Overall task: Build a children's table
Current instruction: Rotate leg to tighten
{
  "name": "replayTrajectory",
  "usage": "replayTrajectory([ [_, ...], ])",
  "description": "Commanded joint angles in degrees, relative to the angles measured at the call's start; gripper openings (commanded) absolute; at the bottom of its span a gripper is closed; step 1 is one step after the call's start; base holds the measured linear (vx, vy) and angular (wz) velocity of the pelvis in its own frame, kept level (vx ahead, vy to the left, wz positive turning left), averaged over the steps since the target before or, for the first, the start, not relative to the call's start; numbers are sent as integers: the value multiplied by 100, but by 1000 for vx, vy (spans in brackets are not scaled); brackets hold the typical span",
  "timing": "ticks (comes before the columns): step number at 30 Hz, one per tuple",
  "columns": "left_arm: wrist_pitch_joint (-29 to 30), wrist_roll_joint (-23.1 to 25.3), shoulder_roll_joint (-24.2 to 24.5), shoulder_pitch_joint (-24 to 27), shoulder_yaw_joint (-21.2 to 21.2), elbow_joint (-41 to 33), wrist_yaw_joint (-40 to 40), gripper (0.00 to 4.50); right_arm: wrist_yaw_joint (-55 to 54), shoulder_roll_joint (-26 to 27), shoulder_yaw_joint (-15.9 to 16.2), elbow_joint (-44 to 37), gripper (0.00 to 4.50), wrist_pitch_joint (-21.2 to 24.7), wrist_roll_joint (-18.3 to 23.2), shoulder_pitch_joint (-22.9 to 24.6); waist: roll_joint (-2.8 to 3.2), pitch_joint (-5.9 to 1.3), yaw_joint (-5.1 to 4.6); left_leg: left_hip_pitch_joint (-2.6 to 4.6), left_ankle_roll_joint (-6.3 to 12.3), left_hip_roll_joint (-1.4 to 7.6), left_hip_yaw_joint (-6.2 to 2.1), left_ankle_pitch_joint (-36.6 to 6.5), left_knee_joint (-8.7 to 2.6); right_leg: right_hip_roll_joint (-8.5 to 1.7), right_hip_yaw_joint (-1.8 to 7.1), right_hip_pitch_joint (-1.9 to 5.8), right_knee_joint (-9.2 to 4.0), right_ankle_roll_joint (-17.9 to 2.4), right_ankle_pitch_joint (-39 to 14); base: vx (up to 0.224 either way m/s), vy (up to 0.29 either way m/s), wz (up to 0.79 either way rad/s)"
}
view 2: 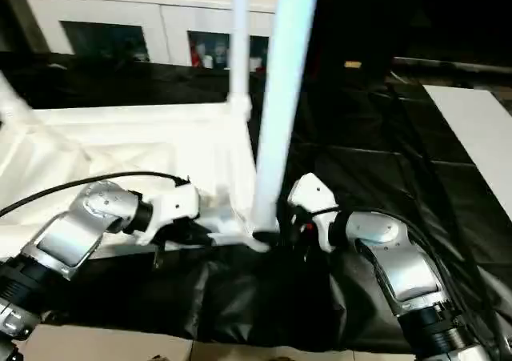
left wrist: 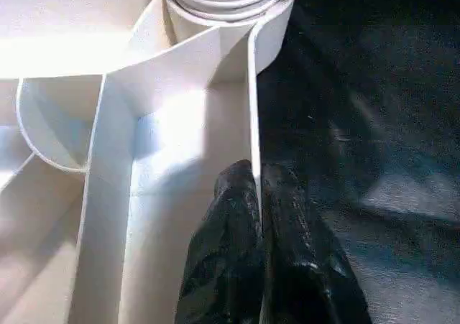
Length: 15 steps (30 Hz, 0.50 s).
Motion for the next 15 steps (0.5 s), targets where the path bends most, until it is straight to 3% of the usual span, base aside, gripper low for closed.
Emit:
replayTrajectory([
  [1,-33,35,35,51,-229,-54,-205,0,197,-89,81,-124,420,26,19,29,-6,-281,-11,25,246,209,-31,-1396,-439,-350,185,277,-377,-1200,-1457,0,0,0],
  [2,-32,27,36,52,-218,-61,-240,0,215,-66,90,-74,395,8,-15,18,-4,-287,-6,19,248,206,-32,-1339,-438,-348,183,281,-370,-1190,-1410,0,0,0],
  [6,-34,35,43,53,-207,-63,-266,0,220,4,155,82,381,-33,-112,-44,-11,-297,-2,12,259,195,-27,-1183,-421,-344,179,288,-355,-1211,-1259,0,0,0],
  [15,-13,0,85,52,-221,-79,-294,0,256,38,195,181,295,-53,-105,-126,-15,-304,-1,13,255,192,-29,-1157,-415,-341,173,299,-344,-1224,-1230,0,0,0],
])
